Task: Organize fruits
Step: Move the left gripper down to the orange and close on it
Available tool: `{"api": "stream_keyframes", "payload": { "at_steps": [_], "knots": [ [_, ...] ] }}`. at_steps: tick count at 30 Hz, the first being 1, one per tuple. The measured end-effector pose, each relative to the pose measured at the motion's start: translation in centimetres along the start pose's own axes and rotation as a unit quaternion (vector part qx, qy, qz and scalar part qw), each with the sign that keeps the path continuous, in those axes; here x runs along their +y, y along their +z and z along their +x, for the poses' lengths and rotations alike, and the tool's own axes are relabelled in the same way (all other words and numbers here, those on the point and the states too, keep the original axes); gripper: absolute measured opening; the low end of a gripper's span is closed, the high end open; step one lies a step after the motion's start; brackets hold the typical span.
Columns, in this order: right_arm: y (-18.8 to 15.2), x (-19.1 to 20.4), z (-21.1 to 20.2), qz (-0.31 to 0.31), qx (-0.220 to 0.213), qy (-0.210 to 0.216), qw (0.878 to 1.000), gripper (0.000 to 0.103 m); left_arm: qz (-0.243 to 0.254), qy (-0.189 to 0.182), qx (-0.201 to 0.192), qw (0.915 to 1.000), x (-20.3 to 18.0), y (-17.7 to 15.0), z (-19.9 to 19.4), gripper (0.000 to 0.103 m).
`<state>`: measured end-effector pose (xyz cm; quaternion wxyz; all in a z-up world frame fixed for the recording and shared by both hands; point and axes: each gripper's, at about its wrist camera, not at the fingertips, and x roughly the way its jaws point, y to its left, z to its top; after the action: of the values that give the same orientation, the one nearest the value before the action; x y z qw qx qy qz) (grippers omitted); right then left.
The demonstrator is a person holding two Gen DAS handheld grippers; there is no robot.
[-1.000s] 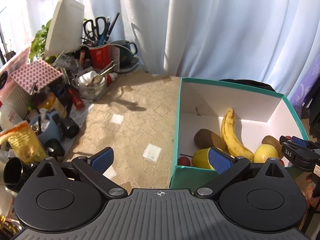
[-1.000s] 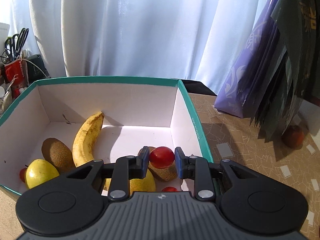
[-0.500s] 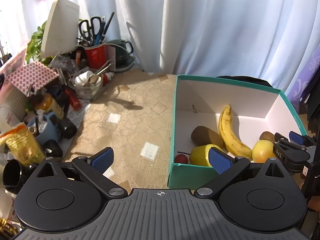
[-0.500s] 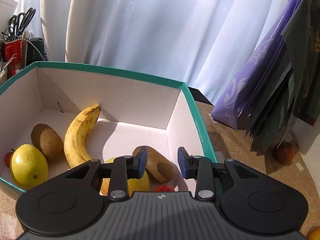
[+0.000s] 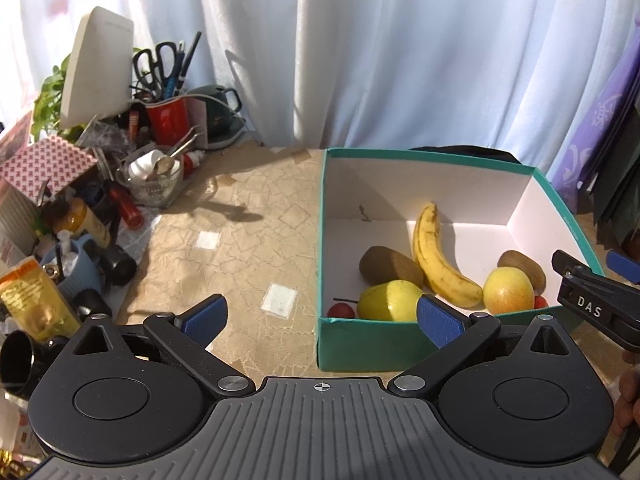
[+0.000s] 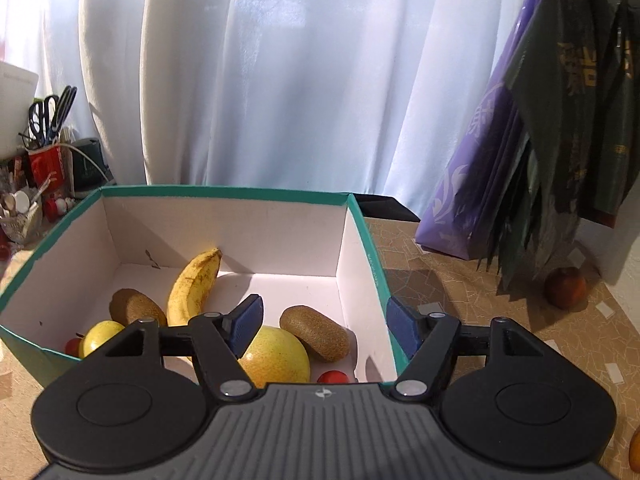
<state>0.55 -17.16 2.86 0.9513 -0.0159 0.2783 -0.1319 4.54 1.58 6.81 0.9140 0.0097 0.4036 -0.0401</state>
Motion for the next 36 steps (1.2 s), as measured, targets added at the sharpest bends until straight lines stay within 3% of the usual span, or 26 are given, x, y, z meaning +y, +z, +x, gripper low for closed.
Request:
{"api": "stream_keyframes", "payload": {
  "at_steps": [4,8,14,17,22,27,28,31,36],
  "knots": [
    [-0.7,-1.0,-4.7,0.027,-0.044,0.003,0.999,0.085,0.033,-0.064,-0.004,0.9974,-0.9,-0.8,-0.6,0.103],
    [-1.8,-2.3,-7.4,0.061,-0.049,-0.013,0.997,0.087,0.081,-0.152,0.027,0.9847,-2.3,-2.4,-0.3,0.103],
    [-4.3,-3.2,-9.1,0.084,-0.016,-0.02,0.996,0.087,0.128,-0.181,0.052,0.9737,-4.9,-5.0,1.0,0.103],
    [-5.3,-3.2,-9.8,0.083,0.001,-0.021,0.996,0.087,0.128,-0.177,0.072,0.9732,-5.9,-5.6,1.9,0.103],
    [-6.2,-3.2,-10.4,0.088,0.031,-0.019,0.995,0.087,0.129,-0.135,0.104,0.9768,-7.1,-6.2,3.6,0.103],
    [-6.8,-3.2,-10.8,0.082,0.045,-0.019,0.995,0.087,0.116,-0.13,0.128,0.9763,-8.0,-6.6,4.8,0.102],
    [-6.9,-3.3,-10.9,0.083,0.046,-0.019,0.995,0.087,0.116,-0.127,0.13,0.9764,-8.1,-6.7,5.0,0.1],
    [-7.2,-3.7,-10.9,0.088,0.051,-0.02,0.995,0.087,0.115,-0.119,0.146,0.9754,-8.8,-6.8,5.9,0.082],
    [-7.4,-4.2,-10.8,0.093,0.053,-0.018,0.994,0.087,0.109,-0.112,0.171,0.9728,-9.3,-7.4,7.0,0.081]
  ]
}}
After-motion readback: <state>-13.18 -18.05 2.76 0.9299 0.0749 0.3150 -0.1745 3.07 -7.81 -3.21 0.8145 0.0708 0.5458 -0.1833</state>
